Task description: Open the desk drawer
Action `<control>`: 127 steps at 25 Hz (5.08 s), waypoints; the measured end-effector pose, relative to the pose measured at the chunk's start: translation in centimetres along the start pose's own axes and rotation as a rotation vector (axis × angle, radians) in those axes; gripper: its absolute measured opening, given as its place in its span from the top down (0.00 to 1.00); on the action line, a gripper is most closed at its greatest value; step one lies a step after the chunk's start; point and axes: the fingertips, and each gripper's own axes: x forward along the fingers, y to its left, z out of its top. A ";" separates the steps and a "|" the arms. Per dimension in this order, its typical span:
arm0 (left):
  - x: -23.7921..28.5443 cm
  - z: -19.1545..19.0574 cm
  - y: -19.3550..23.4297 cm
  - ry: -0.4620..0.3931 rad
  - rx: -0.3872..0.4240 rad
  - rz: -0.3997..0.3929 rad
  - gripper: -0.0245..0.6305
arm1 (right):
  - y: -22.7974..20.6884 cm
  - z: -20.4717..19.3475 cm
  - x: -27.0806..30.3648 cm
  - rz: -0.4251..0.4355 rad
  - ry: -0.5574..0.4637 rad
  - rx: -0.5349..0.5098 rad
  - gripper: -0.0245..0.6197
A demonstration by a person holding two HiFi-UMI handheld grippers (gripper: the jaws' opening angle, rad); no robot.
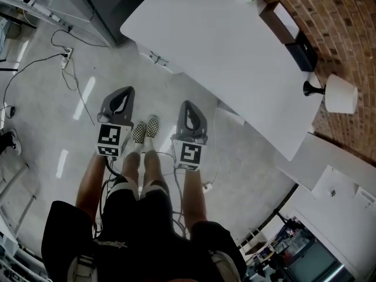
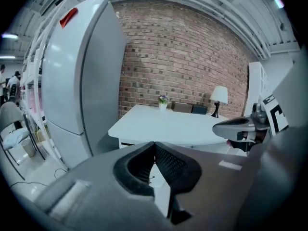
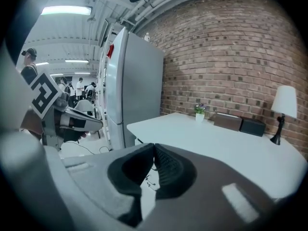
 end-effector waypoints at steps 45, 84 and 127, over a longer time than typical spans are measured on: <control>25.2 -18.4 -3.7 0.119 1.112 -0.064 0.58 | -3.8 -22.0 8.8 -0.009 0.109 0.028 0.95; 28.3 -18.9 -2.5 0.096 1.538 0.021 0.93 | -3.6 -24.8 7.6 -0.038 0.165 0.017 0.95; 12.4 -27.5 -1.9 0.177 1.556 -0.061 0.93 | 0.6 -23.9 2.5 -0.030 0.112 0.014 0.95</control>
